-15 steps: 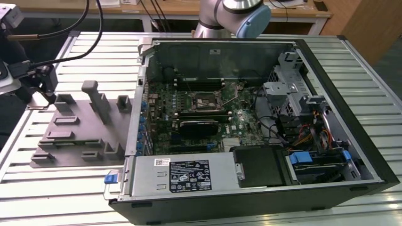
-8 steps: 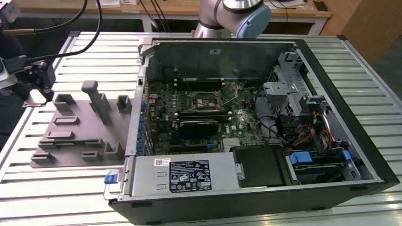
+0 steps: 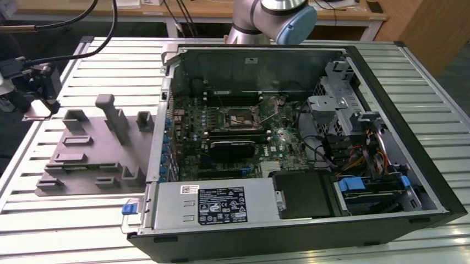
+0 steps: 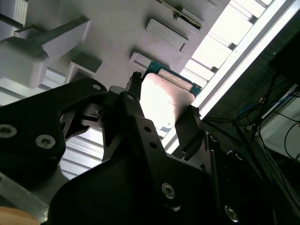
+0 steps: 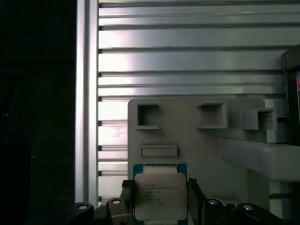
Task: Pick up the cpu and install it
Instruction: 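Pick up the cpu and move it towards the insertion slot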
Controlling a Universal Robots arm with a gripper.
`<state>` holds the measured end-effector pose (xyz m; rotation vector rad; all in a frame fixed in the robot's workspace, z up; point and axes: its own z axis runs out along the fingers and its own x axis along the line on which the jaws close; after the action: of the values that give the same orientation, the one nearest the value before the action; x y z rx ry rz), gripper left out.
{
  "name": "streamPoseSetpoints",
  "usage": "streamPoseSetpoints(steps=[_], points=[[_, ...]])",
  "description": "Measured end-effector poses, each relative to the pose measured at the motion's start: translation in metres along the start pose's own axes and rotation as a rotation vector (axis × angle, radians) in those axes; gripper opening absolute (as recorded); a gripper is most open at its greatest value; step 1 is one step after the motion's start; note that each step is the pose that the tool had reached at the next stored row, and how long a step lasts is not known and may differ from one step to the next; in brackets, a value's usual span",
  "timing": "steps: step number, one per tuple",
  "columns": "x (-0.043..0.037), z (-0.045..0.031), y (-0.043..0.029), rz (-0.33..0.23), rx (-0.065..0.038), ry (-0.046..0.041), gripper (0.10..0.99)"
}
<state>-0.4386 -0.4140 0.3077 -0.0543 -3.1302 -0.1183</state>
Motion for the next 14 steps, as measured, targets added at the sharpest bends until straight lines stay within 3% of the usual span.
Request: streamPoseSetpoints(steps=[14], points=[[0.0002, -0.0168, 0.0020, 0.000, 0.000, 0.0000, 0.541]])
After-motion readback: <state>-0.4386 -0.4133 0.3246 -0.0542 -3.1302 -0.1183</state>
